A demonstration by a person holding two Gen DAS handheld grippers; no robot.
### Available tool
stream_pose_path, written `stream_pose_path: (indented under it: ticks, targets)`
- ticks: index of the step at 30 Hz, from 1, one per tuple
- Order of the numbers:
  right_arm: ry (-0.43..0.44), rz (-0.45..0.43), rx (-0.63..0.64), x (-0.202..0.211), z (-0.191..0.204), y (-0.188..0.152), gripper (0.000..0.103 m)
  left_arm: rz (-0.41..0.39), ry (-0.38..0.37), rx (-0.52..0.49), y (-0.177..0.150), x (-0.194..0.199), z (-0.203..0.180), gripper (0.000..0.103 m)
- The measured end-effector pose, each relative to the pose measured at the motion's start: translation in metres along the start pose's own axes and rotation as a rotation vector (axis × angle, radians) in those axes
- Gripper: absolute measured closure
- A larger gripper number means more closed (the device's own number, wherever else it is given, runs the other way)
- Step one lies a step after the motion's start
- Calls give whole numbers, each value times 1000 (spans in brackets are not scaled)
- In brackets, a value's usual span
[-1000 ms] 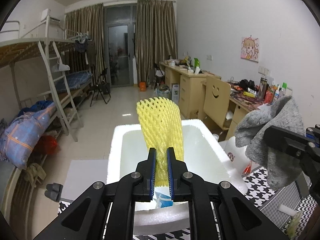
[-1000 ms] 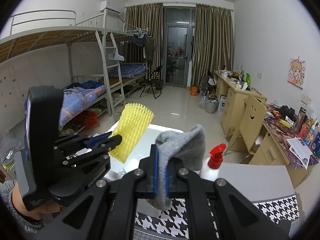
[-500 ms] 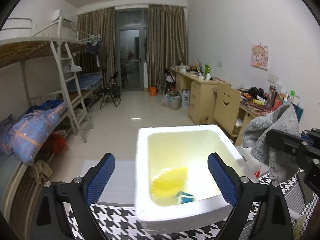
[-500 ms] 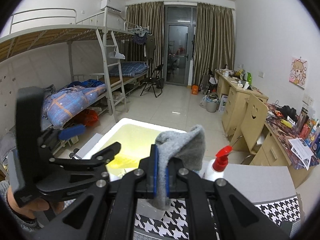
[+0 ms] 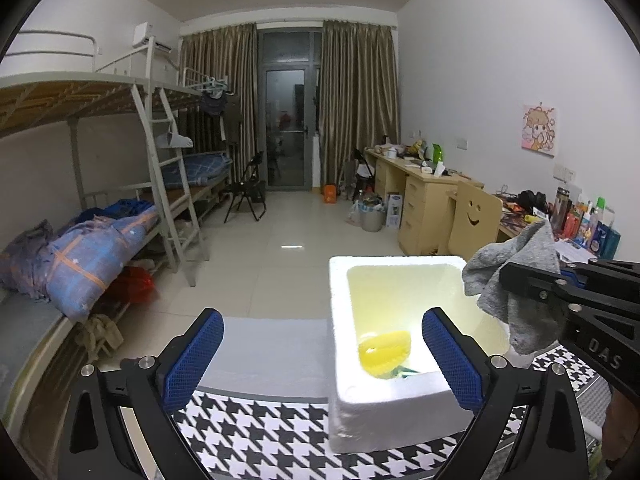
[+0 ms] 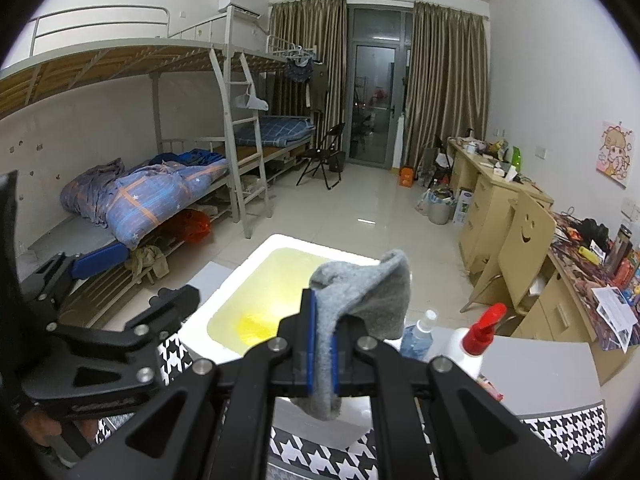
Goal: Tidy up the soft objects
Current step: 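Lower the grey cloth into the foam box and open the right gripper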
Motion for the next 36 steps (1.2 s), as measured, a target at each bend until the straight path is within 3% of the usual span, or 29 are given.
stream_pose_path:
  ticks: [21,23,25,26,31,36]
  targets:
    - [43,113,6,-46,11,-5,93,7,61,24,-13,7,34,3]
    - [46,143,-8,-51,9,-8,83,5,66,19,-14,7,35,3]
    - [62,160,-14,-54,10,-11,61,4,67,18,-14,8,36,3]
    - [66,171,-12,-54,10,-13,57,2,64,21,-14,8,36,3]
    - [63,194,10,-52,12,-19,42,4,66,18,-14,8,36,3]
    - [58,187,17,-47,12,-17,42,3,67,16,-16,10,36,3]
Point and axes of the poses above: each gripper's, at about its wrist camera, not at the fingertips, and x roughly against the way its jaws point, z to its left, y to its top, the point moved 9 cm from there along -x, roughly the way its jaws point, and after that the axes turned 1 degree about x, right-handed, at the moved point
